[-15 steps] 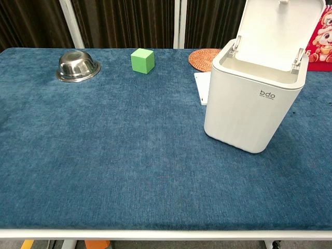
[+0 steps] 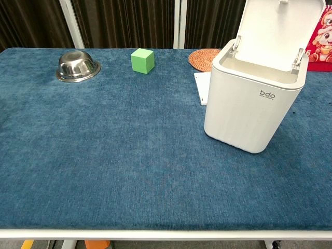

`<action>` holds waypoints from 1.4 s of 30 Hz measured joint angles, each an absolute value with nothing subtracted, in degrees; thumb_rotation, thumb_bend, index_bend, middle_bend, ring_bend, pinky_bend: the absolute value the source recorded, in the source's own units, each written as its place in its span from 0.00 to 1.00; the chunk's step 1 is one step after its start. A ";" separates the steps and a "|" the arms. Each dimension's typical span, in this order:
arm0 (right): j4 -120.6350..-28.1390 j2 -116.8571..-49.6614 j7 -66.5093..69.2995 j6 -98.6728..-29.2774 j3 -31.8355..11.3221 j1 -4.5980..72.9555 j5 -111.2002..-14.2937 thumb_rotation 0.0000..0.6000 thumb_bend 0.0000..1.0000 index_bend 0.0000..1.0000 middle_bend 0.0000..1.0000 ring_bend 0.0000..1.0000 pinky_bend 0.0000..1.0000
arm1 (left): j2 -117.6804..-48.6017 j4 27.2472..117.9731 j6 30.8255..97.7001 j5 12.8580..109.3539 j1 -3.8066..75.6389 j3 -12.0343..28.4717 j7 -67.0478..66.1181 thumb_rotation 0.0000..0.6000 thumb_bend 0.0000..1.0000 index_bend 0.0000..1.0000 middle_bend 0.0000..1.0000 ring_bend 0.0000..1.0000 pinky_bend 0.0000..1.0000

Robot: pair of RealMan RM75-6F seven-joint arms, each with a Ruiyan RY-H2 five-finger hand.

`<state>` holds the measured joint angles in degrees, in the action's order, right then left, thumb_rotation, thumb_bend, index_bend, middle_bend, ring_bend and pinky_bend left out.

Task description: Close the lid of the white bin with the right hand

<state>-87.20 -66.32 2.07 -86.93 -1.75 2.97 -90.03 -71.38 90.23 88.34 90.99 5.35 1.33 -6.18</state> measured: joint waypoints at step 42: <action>-95.07 -57.38 33.12 -66.91 -6.14 22.57 -92.47 1.00 1.00 0.00 0.00 0.00 0.00 | -71.69 90.42 85.48 90.02 6.32 0.77 -8.74 1.00 0.00 0.14 0.09 0.04 0.08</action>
<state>-95.07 -57.38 33.12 -66.91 -6.14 22.57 -92.47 -71.69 90.42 85.48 90.02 6.32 0.77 -8.74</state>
